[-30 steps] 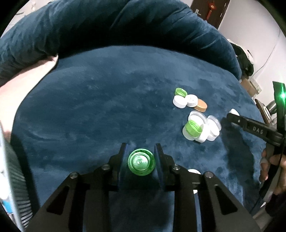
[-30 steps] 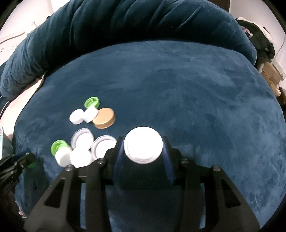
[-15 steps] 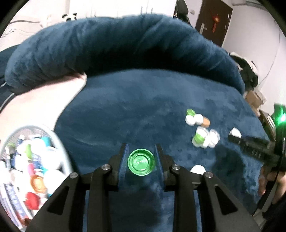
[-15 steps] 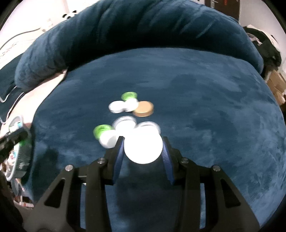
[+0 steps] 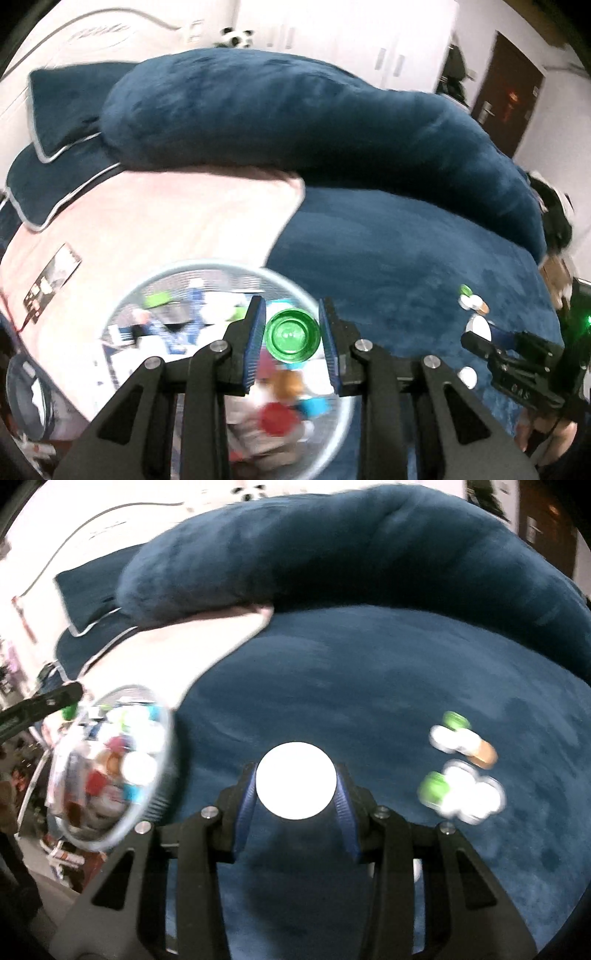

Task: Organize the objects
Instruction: 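Carry both caps over the mesh basket and open both grippers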

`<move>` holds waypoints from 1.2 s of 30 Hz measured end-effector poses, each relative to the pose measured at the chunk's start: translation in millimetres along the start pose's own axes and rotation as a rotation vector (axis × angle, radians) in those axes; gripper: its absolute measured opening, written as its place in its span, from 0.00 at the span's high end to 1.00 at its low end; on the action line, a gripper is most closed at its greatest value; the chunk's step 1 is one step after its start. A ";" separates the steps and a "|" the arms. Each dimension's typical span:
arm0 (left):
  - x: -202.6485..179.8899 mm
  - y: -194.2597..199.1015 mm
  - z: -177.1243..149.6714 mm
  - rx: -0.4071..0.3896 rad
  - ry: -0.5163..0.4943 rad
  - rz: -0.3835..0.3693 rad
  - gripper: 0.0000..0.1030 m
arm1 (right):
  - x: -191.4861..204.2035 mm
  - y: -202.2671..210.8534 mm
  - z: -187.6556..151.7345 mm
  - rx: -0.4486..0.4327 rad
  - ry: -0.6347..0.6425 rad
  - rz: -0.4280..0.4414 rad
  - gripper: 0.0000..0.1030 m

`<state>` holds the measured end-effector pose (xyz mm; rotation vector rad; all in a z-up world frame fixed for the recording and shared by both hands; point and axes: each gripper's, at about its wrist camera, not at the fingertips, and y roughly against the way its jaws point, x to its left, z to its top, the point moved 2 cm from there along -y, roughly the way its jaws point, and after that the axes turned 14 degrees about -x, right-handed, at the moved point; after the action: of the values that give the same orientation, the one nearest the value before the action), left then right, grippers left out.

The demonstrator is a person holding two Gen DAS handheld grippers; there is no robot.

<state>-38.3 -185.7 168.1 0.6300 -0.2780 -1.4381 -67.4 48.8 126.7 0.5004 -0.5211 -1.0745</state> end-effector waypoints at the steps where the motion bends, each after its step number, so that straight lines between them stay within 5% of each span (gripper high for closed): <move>1: 11.1 -2.0 -0.5 0.012 0.018 0.007 0.71 | 10.4 -2.6 2.5 0.001 0.002 0.019 0.60; 11: 73.2 -6.7 -12.0 0.040 0.167 0.039 0.69 | 105.2 -26.2 20.4 0.015 0.025 0.180 0.60; 12: 74.7 -3.5 -11.6 0.028 0.164 0.046 0.64 | 110.6 -28.5 20.7 0.017 0.024 0.188 0.60; 14: 79.7 3.6 -10.5 0.000 0.162 0.075 0.17 | 120.9 -32.3 22.7 0.020 0.021 0.200 0.60; 17: 94.2 21.7 -8.4 -0.060 0.167 0.175 0.06 | 132.2 -36.5 27.2 0.018 0.023 0.211 0.60; 22: 121.0 39.6 -8.6 -0.112 0.211 0.277 0.06 | 145.6 -41.8 37.0 0.017 -0.008 0.276 0.57; 23: 125.9 42.5 -10.5 -0.112 0.221 0.288 0.06 | 146.5 -42.3 38.3 0.020 -0.016 0.289 0.53; 25: 131.5 42.5 -14.2 -0.098 0.234 0.295 0.05 | 144.4 -40.6 40.3 0.011 -0.032 0.274 0.29; 27: 132.3 40.8 -16.7 -0.085 0.234 0.296 0.05 | 140.0 -35.8 41.9 -0.013 -0.046 0.269 0.20; 32: 126.8 40.0 -16.8 -0.079 0.207 0.290 0.05 | 123.6 -32.2 39.7 -0.011 -0.042 0.218 0.19; 36: 120.1 36.7 -16.2 -0.069 0.190 0.280 0.05 | 108.7 -30.9 36.8 -0.002 -0.022 0.163 0.06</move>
<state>17.3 -298.4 152.5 0.6395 -0.1585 -1.1070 -70.0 -67.1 152.9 0.4373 -0.5709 -0.9255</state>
